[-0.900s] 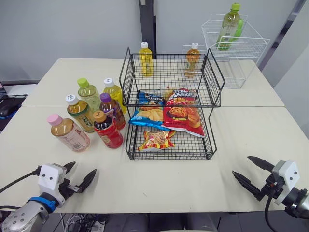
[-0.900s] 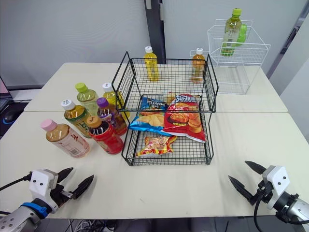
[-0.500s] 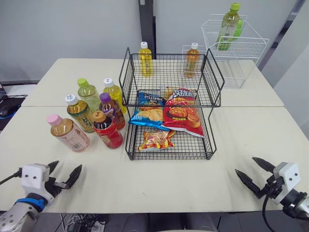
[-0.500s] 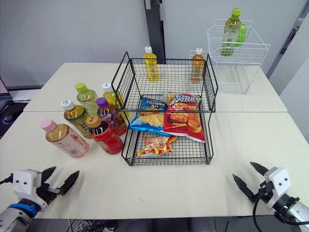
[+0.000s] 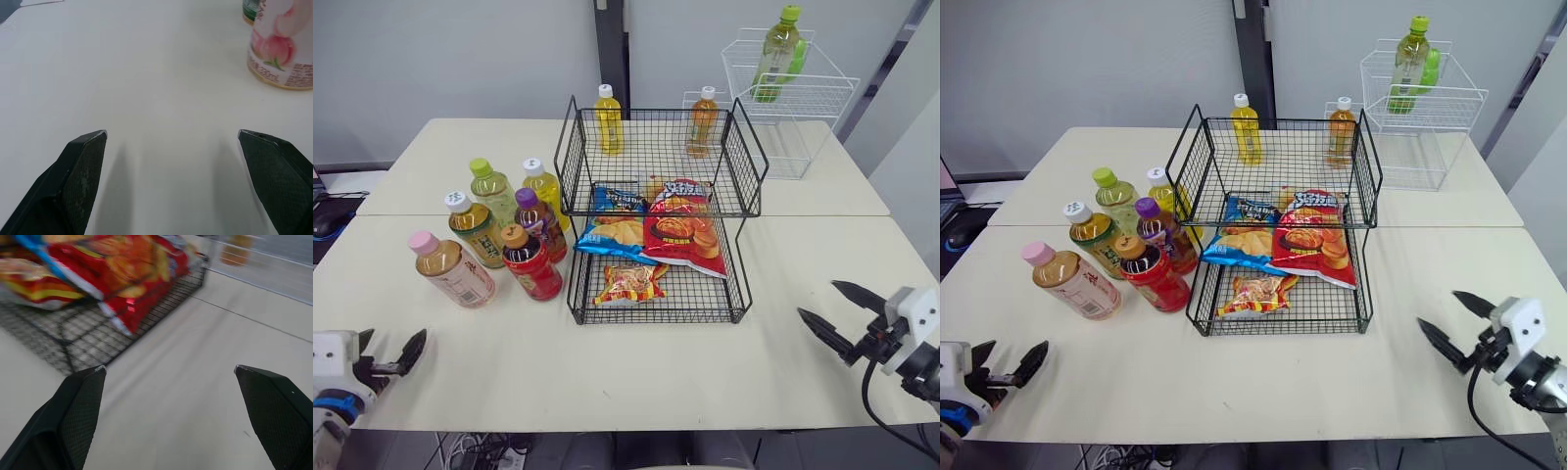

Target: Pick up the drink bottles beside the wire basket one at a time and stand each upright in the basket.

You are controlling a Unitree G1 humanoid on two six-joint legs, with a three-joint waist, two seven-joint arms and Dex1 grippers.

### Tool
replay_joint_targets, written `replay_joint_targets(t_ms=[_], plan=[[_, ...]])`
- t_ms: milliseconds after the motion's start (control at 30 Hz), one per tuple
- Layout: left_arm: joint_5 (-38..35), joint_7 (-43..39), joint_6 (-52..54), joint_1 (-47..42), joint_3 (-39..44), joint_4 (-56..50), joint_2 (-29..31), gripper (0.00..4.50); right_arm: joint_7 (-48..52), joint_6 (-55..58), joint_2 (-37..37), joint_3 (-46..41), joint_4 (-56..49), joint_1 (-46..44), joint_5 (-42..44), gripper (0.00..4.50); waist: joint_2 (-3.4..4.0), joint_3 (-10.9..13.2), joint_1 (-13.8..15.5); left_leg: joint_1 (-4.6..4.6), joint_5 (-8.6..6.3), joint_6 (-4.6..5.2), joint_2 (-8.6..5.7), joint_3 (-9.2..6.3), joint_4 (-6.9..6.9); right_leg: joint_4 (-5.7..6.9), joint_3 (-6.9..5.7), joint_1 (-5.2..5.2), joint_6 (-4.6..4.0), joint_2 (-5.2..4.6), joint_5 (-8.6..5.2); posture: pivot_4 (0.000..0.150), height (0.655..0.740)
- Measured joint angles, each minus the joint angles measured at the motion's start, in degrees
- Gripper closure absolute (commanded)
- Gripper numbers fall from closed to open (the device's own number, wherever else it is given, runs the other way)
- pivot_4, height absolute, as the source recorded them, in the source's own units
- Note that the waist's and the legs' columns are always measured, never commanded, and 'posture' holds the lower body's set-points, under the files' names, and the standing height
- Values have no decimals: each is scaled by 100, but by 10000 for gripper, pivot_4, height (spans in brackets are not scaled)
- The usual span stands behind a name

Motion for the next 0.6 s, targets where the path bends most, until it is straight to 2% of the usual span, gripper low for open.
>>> replay_joint_targets(t_ms=[100, 233, 333, 400, 600], plan=[[68, 23, -130, -284, 5, 461, 115, 376, 468, 485, -639, 35, -550, -360, 612, 0, -6, -2, 2, 4, 0, 0, 0, -2, 0, -4, -2, 10, 2, 0, 1, 1500, 7400], [144, 38, -232, -568, 4, 843, 166, 376, 467, 1223, -1101, 116, -820, -1576, 1613, 0, -19, 4, -14, 13, 0, 0, 2, -2, 0, -6, -4, 18, 1, 0, 2, 1500, 7400], [194, 129, -303, -745, -2, 943, 192, 376, 248, 1300, -924, 559, -913, -3013, 1864, 0, -29, 8, -14, 15, 0, 0, 6, -8, -2, -5, -10, 19, 15, 3, 11, 1500, 7400], [208, 143, -317, -796, -7, 947, 200, 376, 214, 1229, -662, 898, -927, -3601, 1822, 0, -33, 8, -14, 11, -1, -1, 5, -11, -5, -11, -10, 17, 22, 4, 15, 1500, 7400], [211, 206, -305, -715, -4, 869, 195, 376, 9, 1242, -90, 1323, -840, -4401, 1840, 0, -34, 11, 27, -6, -1, 0, -2, -13, -4, -16, -9, 5, 1, -4, 34, 1500, 7400]])
